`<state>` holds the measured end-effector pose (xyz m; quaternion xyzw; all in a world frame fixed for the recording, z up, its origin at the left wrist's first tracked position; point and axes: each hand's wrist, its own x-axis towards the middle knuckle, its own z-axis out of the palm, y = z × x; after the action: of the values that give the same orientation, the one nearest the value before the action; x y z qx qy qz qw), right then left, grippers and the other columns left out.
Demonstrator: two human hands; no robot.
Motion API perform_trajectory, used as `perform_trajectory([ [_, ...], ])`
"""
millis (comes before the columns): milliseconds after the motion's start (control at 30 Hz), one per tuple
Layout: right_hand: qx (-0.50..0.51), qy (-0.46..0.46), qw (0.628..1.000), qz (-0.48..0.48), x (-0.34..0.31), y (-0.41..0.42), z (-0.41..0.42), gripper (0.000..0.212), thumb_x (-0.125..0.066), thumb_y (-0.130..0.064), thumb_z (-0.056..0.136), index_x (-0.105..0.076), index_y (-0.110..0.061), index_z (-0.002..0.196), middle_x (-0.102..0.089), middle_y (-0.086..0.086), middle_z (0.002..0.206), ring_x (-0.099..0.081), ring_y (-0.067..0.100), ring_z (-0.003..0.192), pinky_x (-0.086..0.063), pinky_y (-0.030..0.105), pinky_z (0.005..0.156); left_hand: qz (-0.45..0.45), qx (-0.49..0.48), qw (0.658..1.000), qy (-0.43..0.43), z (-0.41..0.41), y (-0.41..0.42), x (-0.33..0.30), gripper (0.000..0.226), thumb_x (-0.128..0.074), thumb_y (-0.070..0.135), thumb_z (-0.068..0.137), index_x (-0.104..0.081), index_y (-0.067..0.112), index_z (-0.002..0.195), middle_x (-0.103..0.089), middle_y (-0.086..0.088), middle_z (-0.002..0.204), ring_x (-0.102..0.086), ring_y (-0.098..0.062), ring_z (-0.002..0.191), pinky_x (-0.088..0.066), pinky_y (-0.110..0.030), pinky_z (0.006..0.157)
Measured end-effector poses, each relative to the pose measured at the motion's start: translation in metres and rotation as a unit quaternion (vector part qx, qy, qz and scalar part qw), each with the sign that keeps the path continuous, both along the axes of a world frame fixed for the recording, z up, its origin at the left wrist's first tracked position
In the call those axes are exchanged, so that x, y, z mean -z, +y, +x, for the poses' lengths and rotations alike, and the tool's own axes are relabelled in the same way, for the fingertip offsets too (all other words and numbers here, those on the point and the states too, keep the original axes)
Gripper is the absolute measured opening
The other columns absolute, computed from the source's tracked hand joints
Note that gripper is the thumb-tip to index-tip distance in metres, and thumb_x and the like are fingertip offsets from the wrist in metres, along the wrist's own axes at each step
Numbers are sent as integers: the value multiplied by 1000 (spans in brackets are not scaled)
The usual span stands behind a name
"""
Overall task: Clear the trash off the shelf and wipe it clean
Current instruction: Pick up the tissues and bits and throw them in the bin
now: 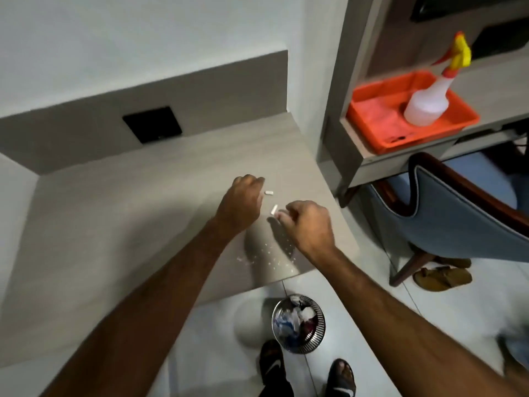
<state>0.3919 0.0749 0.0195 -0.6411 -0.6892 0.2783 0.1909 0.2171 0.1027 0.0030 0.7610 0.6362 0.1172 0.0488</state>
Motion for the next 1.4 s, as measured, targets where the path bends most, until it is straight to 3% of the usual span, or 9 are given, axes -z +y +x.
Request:
perform_trajectory([
  [100,6,-45,998,-48,6,27,-31,33,-71,-43,83,-74,-12,91,-75,11,89,-69,27,83,-53,30,72,-73,80,994,25,-11,33,9,47,-52,12,97,-49,10,143,-52,-16,137,-49,-34,122,-40,-42,109],
  [200,0,-90,995,-48,21,38,-44,32,-66,-39,87,-73,-11,100,-73,13,98,-69,29,90,-59,35,79,-83,153,983,65,-13,40,20,34,-52,10,96,-65,11,127,-58,-15,126,-54,-32,115,-42,-38,105],
  [400,-27,-82,996,-5,28,35,-40,20,-56,-19,92,-74,-14,100,-73,13,97,-68,32,85,-58,39,78,-19,27,999,-31,-5,16,30,22,-52,5,95,-73,2,102,-66,-19,101,-60,-37,98,-49,-43,90],
  [567,69,-7,990,123,28,-27,5,11,-65,-23,90,-72,-21,98,-74,-1,95,-64,14,79,-50,24,73,156,-80,966,-192,38,-94,29,15,-61,4,92,-75,1,96,-69,-16,88,-65,-32,84,-56,-36,78],
  [700,176,81,960,204,60,-111,54,9,-66,-18,88,-69,-22,95,-62,-14,88,-53,3,70,-37,6,69,113,-35,957,-266,81,-188,70,22,-58,10,94,-74,4,107,-71,-11,96,-64,-21,90,-54,-29,81],
  [933,170,42,984,21,239,-184,100,9,-65,-19,83,-68,-20,91,-66,-5,85,-59,12,67,-44,19,62,-116,-95,964,-218,111,-248,239,24,-66,-5,82,-77,-2,103,-75,-19,100,-74,-33,91,-63,-37,79],
  [1067,119,-13,986,-117,351,-187,102,7,-68,-15,82,-70,-12,88,-72,10,84,-67,33,73,-53,36,65,-245,-164,943,-153,117,-240,335,18,-64,1,87,-76,1,100,-74,-21,98,-71,-37,89,-60,-39,79],
  [1233,114,-53,955,-267,447,-170,102,19,-57,-27,84,-70,-13,89,-73,14,89,-68,38,84,-51,34,68,-326,-220,909,-137,128,-226,423,16,-57,9,87,-73,6,89,-75,-18,97,-70,-37,93,-57,-39,79],
  [1400,155,-34,949,-274,476,-163,98,26,-59,-26,85,-68,-12,105,-72,20,98,-67,41,91,-53,38,74,-361,-233,889,-157,136,-214,457,39,-53,10,92,-56,8,131,-66,-19,125,-62,-37,115,-52,-38,97],
])
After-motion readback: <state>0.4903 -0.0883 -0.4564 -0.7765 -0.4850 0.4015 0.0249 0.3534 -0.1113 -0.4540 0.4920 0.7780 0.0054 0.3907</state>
